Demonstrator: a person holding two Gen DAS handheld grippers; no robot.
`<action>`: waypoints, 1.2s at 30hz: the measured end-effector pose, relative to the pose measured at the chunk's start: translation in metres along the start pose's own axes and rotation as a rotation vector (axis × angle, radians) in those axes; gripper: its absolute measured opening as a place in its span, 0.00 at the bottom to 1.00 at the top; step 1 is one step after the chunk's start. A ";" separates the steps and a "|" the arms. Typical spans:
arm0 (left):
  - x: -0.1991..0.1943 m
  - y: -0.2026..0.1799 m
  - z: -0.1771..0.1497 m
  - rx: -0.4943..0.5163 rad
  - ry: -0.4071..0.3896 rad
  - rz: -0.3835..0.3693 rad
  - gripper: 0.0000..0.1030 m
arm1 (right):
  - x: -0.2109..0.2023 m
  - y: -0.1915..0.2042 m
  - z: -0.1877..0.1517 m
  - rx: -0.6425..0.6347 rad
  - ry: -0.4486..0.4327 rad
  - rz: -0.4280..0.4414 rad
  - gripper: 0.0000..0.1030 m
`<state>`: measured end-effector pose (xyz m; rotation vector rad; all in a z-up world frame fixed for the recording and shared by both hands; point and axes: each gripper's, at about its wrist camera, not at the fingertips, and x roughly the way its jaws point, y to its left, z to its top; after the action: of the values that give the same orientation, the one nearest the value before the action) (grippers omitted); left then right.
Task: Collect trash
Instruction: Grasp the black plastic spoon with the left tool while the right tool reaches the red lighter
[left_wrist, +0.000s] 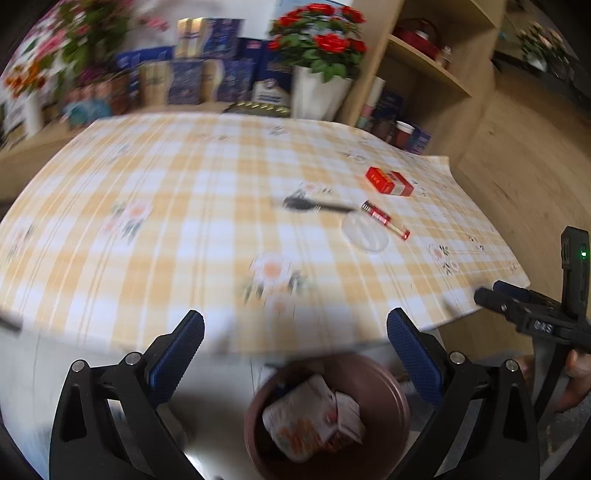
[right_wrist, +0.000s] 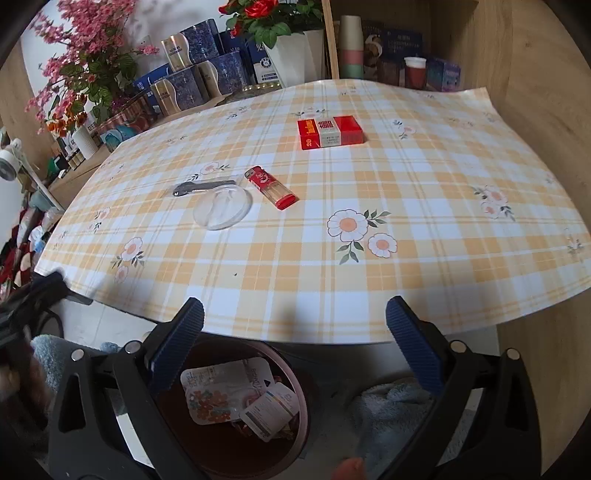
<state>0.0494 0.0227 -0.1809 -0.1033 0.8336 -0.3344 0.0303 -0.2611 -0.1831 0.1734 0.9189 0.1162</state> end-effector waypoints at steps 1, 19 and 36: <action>0.013 -0.001 0.012 0.047 0.001 -0.005 0.92 | 0.002 -0.002 0.001 0.005 0.000 0.003 0.94; 0.172 -0.026 0.108 0.615 0.186 -0.085 0.73 | 0.030 -0.041 0.042 0.033 0.075 -0.009 0.94; 0.162 -0.007 0.100 0.384 0.202 -0.053 0.19 | 0.071 -0.021 0.073 -0.079 0.093 0.029 0.59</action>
<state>0.2226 -0.0420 -0.2274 0.2703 0.9527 -0.5559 0.1319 -0.2765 -0.1992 0.1082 1.0026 0.1886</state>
